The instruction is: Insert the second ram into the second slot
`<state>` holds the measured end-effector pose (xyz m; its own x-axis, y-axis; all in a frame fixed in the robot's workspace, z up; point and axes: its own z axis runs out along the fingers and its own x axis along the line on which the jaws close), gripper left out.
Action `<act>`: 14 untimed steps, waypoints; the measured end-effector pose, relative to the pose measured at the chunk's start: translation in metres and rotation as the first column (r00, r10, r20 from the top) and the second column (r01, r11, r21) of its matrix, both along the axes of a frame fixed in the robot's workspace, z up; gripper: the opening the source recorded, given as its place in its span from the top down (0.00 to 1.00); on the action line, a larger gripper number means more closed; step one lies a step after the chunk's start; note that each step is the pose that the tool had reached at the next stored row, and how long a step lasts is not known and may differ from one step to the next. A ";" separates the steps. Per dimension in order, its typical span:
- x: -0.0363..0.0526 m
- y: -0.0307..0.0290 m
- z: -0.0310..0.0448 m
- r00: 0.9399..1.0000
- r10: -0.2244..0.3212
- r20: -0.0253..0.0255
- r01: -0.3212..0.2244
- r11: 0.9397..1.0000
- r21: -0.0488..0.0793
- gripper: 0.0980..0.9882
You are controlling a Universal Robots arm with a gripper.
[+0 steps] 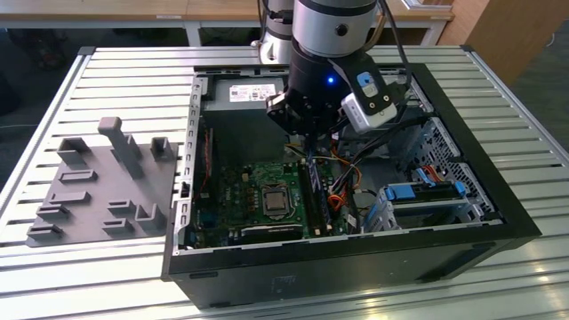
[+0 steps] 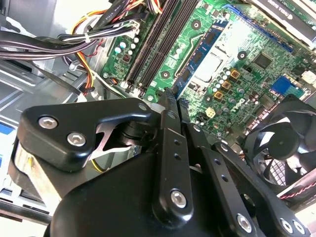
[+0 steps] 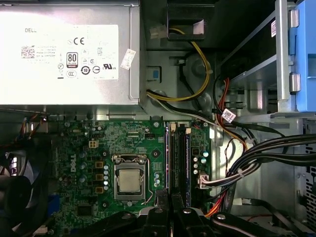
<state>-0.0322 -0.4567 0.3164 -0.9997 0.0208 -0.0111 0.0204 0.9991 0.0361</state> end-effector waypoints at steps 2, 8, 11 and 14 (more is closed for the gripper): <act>0.0000 0.0000 -0.0004 1.000 0.000 0.000 0.000 1.000 0.000 0.96; 0.0000 0.0000 -0.0016 1.000 0.000 0.000 0.000 1.000 0.000 0.96; 0.0000 0.0000 -0.0022 1.000 0.000 0.000 0.000 1.000 0.000 0.96; 0.0000 0.0000 -0.0030 1.000 0.000 0.000 0.000 1.000 0.000 0.96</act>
<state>-0.0322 -0.4567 0.3134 -0.9997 0.0208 -0.0110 0.0204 0.9991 0.0362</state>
